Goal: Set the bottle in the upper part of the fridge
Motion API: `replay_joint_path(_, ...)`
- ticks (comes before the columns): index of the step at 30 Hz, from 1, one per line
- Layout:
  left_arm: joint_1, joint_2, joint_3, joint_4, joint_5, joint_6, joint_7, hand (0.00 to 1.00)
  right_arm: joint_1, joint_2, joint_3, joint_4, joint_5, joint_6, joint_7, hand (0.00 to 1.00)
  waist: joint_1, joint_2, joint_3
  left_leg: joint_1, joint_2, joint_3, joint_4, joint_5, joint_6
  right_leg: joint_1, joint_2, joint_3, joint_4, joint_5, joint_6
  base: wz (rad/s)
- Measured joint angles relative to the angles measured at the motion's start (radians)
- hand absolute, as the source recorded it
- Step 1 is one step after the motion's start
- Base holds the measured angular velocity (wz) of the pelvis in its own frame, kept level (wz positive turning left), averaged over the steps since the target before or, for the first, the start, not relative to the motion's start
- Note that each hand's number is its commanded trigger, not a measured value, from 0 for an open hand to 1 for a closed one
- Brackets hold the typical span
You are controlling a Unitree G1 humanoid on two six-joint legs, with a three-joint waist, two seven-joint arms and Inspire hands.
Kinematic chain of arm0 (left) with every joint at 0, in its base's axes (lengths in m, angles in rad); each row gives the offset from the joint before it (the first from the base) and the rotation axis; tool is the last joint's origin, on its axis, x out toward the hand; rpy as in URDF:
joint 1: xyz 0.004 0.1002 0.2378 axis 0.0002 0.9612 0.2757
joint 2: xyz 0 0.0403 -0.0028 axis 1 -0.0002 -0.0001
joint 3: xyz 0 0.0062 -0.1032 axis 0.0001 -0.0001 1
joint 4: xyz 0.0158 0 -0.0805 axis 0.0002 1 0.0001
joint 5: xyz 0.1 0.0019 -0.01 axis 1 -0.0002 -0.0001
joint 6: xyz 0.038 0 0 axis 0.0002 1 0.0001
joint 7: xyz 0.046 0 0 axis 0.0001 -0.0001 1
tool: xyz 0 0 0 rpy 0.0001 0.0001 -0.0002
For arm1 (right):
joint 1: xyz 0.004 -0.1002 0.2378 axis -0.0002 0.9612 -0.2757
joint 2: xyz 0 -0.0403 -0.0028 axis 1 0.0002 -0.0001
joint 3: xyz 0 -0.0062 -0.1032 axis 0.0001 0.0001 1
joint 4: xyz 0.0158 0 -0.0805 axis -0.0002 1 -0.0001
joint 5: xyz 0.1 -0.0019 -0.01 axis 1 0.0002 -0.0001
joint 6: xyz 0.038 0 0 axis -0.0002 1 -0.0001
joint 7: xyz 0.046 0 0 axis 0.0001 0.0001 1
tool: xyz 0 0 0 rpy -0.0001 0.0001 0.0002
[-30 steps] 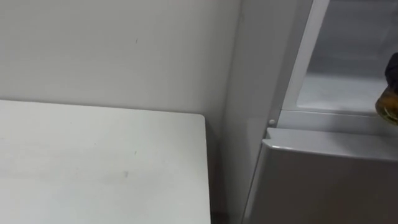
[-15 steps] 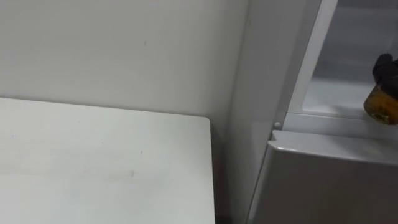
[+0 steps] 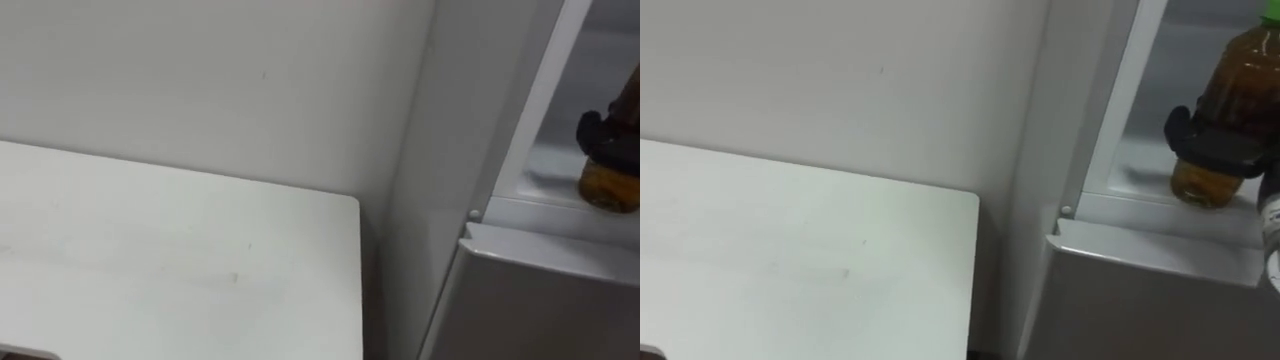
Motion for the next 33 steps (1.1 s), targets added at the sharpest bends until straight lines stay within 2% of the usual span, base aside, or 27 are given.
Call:
replay_joint_path(4,0.019,0.0,0.0,0.0,-0.001,0.016,0.0,0.0,-0.005,-0.027,0.004,0.024,0.005,-0.012,-0.002,1.0,0.008,0.012,-0.002,0.001,-0.002,-0.017,0.001,0.0,0.0,0.011,-0.001,-0.024,-0.009,0.0,0.0,0.13)
replay_joint_path(9,0.024,0.001,0.0,-0.001,0.0,0.016,-0.001,0.0,-0.023,-0.027,0.005,0.065,0.001,-0.021,-0.005,1.0,0.018,0.019,-0.0007,0.003,-0.004,-0.033,0.001,0.0,-0.001,0.022,-0.001,-0.034,-0.014,-0.001,0.0,0.09)
replay_joint_path(16,0.024,0.003,0.005,-0.005,0.0,0.022,0.002,0.0,-0.061,-0.029,0.013,0.145,0.011,-0.033,0.035,1.0,0.025,0.017,-0.0028,0.004,-0.012,-0.035,0.001,0.0,0.0,0.026,-0.003,-0.039,-0.013,-0.002,0.001,0.0)
replay_joint_path(17,0.024,0.005,0.005,-0.005,0.0,0.025,0.002,0.0,-0.065,-0.029,0.013,0.172,0.013,-0.052,0.049,1.0,0.025,0.015,-0.0039,0.004,-0.012,-0.039,0.001,0.0,0.0,0.031,-0.003,-0.04,-0.013,-0.002,0.001,0.04)
replay_joint_path(20,0.024,0.005,0.005,-0.005,0.0,0.028,0.001,0.0,-0.097,-0.029,0.013,0.246,0.023,-0.062,0.074,1.0,0.025,0.011,-0.006,0.005,-0.012,-0.045,0.003,0.0,0.0,0.037,-0.003,-0.047,-0.011,-0.001,0.002,0.06)
replay_joint_path(25,0.03,0.005,0.017,-0.005,-0.001,0.036,-0.002,0.0,-0.116,-0.029,0.011,0.299,0.037,-0.063,0.082,1.0,0.026,0.012,-0.0049,0.004,-0.012,-0.063,0.004,-0.001,0.0,0.048,-0.004,-0.062,-0.012,-0.001,0.002,0.11)
replay_joint_path(29,0.039,0.006,0.044,0.0,-0.01,0.036,-0.003,0.0,-0.117,-0.029,0.008,0.329,0.07,-0.082,0.089,1.0,0.03,0.013,-0.0043,0.002,-0.012,-0.068,0.01,-0.001,-0.001,0.052,-0.003,-0.066,-0.011,-0.001,0.002,0.05)
replay_joint_path(30,0.041,0.006,0.044,0.0,-0.01,0.037,-0.003,0.0,-0.117,-0.029,0.009,0.332,0.074,-0.084,0.09,0.91,0.03,0.014,-0.004,0.002,-0.013,-0.07,0.011,-0.001,-0.001,0.053,-0.003,-0.068,-0.012,-0.001,0.002,0.09)
replay_joint_path(31,0.043,0.006,0.045,0.001,-0.013,0.037,-0.003,0.0,-0.117,-0.03,0.008,0.337,0.08,-0.086,0.091,0.66,0.028,0.014,-0.0037,0.001,-0.013,-0.077,0.015,-0.001,-0.001,0.058,-0.005,-0.075,-0.013,-0.001,0.002,0.15)
replay_joint_path(32,0.043,0.006,0.045,0.002,-0.024,0.037,-0.003,0.0,-0.117,-0.03,0.008,0.341,0.081,-0.086,0.091,0.37,0.027,0.015,-0.0035,-0.002,-0.013,-0.085,0.022,-0.004,0.0,0.062,-0.005,-0.083,-0.014,-0.002,0.002,0.17)
replay_joint_path(33,0.043,0.006,0.045,0.004,-0.029,0.037,-0.003,0.0,-0.117,-0.031,0.008,0.342,0.081,-0.086,0.091,0.0,0.027,0.016,-0.0037,-0.006,-0.013,-0.086,0.028,-0.006,0.0,0.062,-0.005,-0.085,-0.015,-0.002,0.003,0.15)
